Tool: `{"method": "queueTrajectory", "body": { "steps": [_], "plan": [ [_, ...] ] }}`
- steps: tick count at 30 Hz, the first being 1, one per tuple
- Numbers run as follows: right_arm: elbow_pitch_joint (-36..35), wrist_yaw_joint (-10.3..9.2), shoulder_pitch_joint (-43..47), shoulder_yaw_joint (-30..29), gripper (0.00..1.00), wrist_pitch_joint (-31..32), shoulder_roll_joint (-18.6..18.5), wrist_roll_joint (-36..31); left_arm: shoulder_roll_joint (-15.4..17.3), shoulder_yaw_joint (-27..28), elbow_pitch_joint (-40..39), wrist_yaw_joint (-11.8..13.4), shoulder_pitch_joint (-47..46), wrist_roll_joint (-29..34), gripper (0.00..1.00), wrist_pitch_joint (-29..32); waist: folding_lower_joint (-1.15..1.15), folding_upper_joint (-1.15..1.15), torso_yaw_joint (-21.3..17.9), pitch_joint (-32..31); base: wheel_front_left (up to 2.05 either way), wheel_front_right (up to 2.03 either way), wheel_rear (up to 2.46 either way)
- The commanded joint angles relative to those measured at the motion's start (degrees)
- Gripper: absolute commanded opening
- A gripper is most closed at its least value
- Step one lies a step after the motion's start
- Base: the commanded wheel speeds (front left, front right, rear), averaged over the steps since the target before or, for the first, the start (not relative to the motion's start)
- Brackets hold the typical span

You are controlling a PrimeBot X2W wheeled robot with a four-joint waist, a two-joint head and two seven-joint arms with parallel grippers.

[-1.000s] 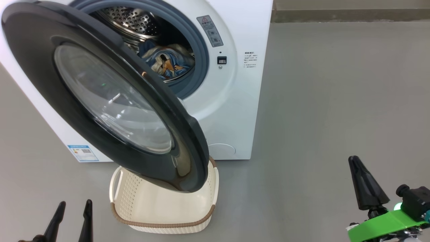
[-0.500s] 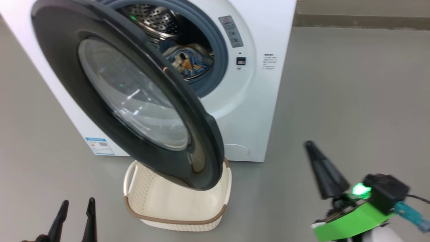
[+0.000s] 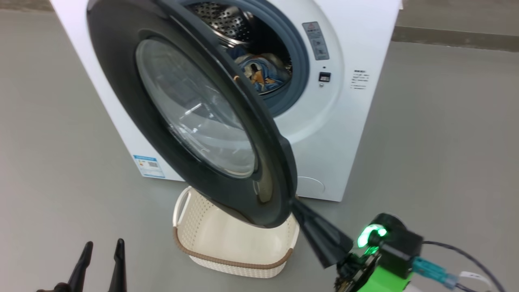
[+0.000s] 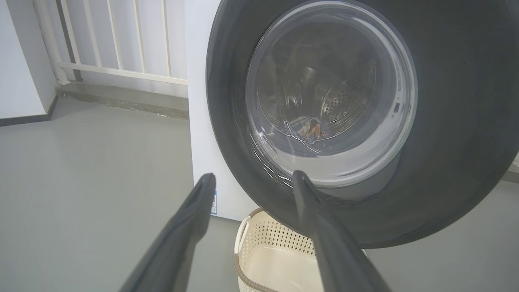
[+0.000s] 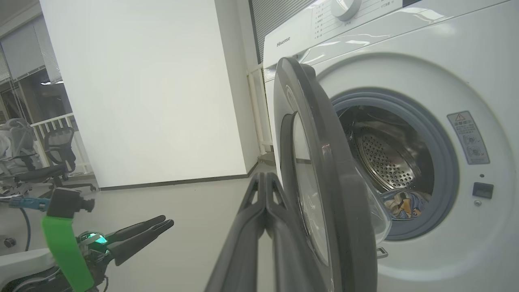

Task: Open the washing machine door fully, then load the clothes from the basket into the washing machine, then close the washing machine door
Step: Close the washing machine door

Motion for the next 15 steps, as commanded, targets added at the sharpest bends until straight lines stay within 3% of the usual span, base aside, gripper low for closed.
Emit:
{"method": "queueTrajectory", "body": {
  "steps": [1,15],
  "plan": [
    [0.06,0.42,-2.07,2.13,0.0,-0.28,0.21,0.68,0.4,1.56,-1.62,-0.21,-1.93,0.14,1.0,-0.52,0.0,0.0,1.14,-0.07,0.0,0.0,0.0],
    [10.22,0.42,-6.31,9.4,0.0,-0.28,1.39,3.23,-1.76,0.12,-1.18,-0.21,-4.35,-0.13,1.0,-0.52,0.0,0.0,4.29,2.72,0.0,0.0,0.0]
  ]
}}
